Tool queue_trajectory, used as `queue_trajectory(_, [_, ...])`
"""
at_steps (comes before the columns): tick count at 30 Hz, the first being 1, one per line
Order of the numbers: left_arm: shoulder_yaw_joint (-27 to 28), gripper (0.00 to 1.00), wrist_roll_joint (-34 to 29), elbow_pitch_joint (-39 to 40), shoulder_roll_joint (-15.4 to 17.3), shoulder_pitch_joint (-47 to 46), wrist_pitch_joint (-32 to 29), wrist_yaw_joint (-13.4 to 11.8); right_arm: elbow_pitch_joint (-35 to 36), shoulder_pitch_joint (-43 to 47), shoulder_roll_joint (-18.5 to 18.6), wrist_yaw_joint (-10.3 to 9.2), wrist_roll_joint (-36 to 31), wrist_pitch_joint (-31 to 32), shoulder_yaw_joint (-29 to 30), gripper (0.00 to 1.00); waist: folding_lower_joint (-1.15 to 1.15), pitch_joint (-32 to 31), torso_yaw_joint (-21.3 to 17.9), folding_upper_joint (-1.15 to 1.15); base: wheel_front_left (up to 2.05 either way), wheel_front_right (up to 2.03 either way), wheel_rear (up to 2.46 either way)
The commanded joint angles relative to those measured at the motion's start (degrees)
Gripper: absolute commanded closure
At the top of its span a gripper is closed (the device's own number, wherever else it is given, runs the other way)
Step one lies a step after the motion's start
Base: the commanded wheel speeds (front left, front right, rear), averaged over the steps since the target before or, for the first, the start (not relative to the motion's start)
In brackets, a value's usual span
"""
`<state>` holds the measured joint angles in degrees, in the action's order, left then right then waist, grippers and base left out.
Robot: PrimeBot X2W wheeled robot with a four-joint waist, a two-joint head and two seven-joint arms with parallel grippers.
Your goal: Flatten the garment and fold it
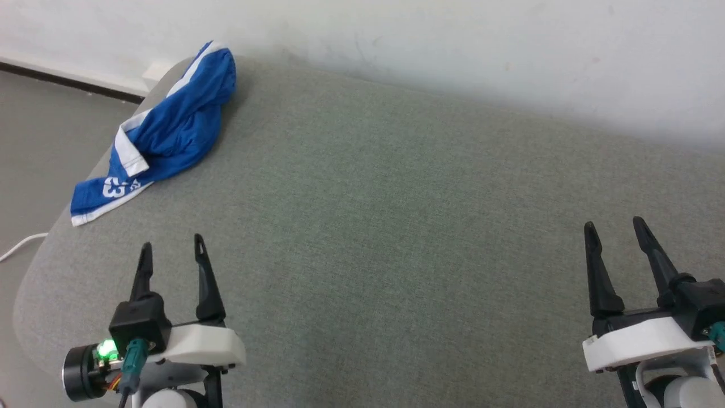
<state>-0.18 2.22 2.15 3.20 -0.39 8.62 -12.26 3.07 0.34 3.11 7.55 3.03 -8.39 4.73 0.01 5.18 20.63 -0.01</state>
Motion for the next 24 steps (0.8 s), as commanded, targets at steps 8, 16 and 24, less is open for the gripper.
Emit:
queue_trajectory(8, [3.89,0.00,0.98,-0.06,-0.20,-4.18,1.31,-0.97,1.51,-0.97,-0.15,-0.04,-0.62,-1.55,0.46,0.00,-0.01,3.54,2.08,0.01,0.00,0.00,0.00])
queue_trajectory(16, [11.12,0.00,2.28,-3.82,2.25,-13.78,2.27,1.22,3.76,-3.47,-0.16,-0.05,-3.74,-2.50,-0.33,0.00,-0.01,9.16,2.19,0.01,0.00,0.00,0.00])
queue_trajectory(24, [15.33,0.00,3.06,-11.76,7.05,-25.71,3.11,4.49,6.86,-6.52,0.56,-0.05,-6.93,-3.34,-0.67,0.00,-0.01,15.76,1.44,0.01,0.00,0.00,0.00])
